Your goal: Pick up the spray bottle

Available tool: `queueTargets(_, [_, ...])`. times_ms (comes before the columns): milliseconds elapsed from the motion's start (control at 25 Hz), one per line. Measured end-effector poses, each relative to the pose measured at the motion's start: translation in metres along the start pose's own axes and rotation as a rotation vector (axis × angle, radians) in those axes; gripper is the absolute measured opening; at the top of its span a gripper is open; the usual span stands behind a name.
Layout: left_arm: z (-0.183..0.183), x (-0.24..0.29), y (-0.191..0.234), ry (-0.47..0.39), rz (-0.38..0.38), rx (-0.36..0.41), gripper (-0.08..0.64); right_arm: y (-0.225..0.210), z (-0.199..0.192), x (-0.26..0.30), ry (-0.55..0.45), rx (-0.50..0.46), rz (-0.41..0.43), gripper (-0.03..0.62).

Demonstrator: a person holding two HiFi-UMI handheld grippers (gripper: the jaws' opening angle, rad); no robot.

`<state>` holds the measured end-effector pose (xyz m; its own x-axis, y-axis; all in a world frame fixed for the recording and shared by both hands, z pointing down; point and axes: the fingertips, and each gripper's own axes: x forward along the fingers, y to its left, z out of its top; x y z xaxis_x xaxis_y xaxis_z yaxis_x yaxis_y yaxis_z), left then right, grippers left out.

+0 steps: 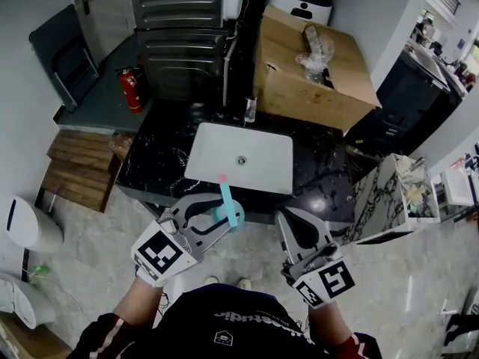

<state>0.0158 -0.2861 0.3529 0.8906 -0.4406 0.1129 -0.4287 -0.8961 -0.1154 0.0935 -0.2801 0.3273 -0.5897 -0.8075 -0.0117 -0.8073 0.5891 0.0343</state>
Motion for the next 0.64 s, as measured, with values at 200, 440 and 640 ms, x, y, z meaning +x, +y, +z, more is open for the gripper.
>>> queueTargets(200, [-0.0004, 0.0000, 0.0009, 0.001, 0.011, -0.006, 0.135, -0.0006, -0.0015, 0.0011, 0.003, 0.007, 0.007, 0.037])
queueTargets(440, [-0.0021, -0.0007, 0.0062, 0.006, 0.039, -0.011, 0.135, -0.0003, -0.0023, 0.0041, 0.010, 0.000, 0.027, 0.037])
queueTargets(640, [-0.0042, -0.0077, 0.0096, 0.013, 0.062, 0.004, 0.135, 0.0068, -0.0029, 0.0081, 0.011, -0.002, 0.038, 0.036])
